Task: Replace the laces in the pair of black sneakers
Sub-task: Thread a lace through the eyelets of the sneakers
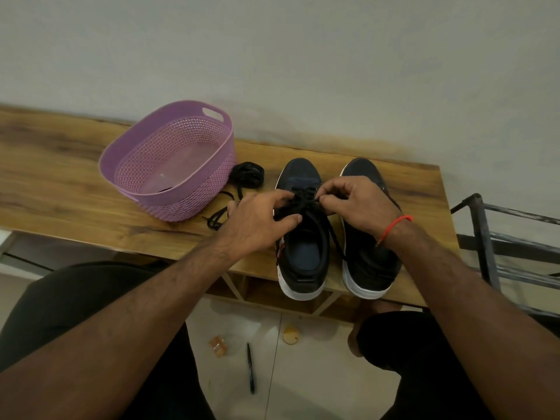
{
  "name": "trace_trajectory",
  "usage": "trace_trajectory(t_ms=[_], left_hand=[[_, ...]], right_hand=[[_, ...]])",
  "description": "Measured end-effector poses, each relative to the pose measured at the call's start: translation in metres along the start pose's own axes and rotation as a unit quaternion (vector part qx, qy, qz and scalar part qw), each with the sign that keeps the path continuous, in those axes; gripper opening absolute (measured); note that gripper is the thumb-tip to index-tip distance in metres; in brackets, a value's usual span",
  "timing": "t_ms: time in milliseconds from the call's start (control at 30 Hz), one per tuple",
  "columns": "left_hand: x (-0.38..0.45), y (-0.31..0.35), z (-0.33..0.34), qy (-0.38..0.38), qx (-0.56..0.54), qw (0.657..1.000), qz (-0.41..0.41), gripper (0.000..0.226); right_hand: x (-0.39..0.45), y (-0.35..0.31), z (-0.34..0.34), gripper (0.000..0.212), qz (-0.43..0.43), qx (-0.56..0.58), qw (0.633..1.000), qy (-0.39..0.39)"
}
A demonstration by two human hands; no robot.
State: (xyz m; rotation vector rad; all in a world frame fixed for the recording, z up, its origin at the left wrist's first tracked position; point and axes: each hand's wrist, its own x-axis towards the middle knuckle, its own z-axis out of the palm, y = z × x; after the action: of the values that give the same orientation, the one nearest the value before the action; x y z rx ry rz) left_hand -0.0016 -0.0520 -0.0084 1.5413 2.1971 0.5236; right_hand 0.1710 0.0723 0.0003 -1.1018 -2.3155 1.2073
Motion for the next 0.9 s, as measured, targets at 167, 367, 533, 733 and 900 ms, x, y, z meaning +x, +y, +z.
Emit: trace_trajectory(t_ms=[167, 367, 533, 733, 900], left_hand=[[-0.001, 0.002, -0.008, -0.029, 0.004, 1.0, -0.009, 0.049], [-0.004, 0.002, -0.01, -0.006, -0.008, 1.0, 0.006, 0.038], [-0.007, 0.004, -0.006, 0.065, -0.047, 0.995, 0.055, 0.024], [-0.009, 0.005, -0.005, 0.089, -0.058, 0.988, 0.109, 0.019], [-0.01, 0.006, -0.009, 0.102, -0.012, 0.991, 0.084, 0.015]], right_hand=[[-0.001, -0.001, 0.0, 0.012, 0.005, -0.005, 0.999, -0.037], [-0.001, -0.001, -0.002, 0.003, -0.016, -0.014, 0.998, -0.052], [0.0, 0.002, -0.001, 0.007, -0.035, -0.037, 0.998, -0.04], [-0.001, -0.001, -0.002, 0.007, -0.046, -0.062, 0.995, -0.07], [0.0, -0.001, 0.001, 0.009, -0.013, -0.023, 0.996, -0.085]])
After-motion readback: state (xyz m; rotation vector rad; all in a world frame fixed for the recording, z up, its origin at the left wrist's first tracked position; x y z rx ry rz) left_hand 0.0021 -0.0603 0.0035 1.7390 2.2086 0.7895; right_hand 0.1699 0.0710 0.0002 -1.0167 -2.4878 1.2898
